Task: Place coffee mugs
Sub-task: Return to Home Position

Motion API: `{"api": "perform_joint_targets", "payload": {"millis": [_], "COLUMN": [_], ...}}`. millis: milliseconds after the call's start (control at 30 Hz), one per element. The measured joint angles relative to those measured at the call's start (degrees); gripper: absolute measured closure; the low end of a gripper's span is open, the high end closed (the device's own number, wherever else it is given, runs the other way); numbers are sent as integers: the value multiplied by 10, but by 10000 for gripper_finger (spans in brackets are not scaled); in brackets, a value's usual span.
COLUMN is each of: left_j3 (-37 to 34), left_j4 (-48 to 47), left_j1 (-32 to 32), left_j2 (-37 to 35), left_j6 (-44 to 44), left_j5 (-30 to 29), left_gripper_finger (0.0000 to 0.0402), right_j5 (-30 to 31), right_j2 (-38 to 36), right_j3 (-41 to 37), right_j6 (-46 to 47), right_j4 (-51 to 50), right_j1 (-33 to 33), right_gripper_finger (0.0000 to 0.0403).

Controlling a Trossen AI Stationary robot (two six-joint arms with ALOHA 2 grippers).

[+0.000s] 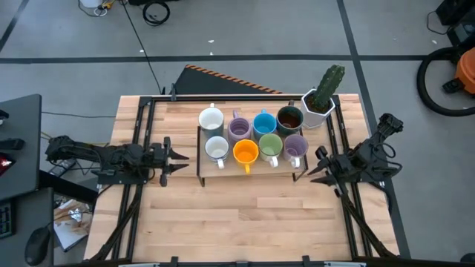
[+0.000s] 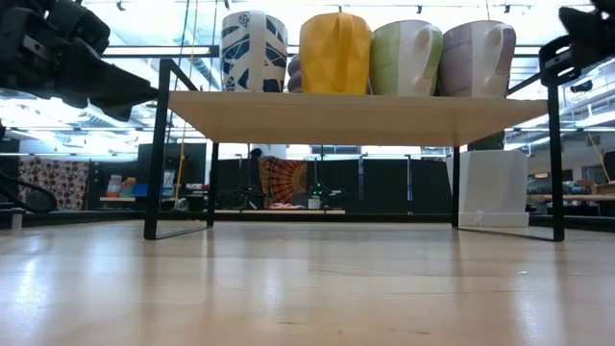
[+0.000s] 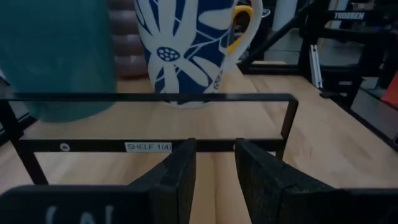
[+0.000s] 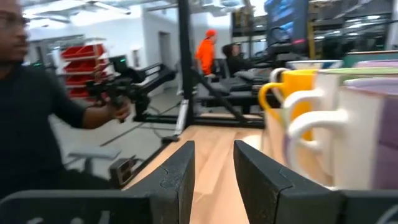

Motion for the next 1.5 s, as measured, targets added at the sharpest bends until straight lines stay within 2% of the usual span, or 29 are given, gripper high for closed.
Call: {"api": "perform_joint_targets", "payload": {"millis": [133, 233, 500, 1500], "left_j3": [0, 0, 0, 0], "left_j4": [-3, 17, 43, 44], "left_j1": [0, 0, 0, 0], "left_j2": [0, 0, 1, 1], "left_j6": [18, 33, -73, -74], "left_j5": [6, 4, 1, 0], "left_gripper_finger": [283, 283, 283, 283], "right_j5": [-22, -2, 13, 14], "right_j2": [0, 0, 0, 0], "right_j3": [0, 0, 0, 0], "right_j6": [6, 27, 37, 46], "right_j4": [-7, -4, -4, -4], "right_j1": [0, 0, 0, 0], "right_gripper_finger": [287, 287, 285, 286]}}
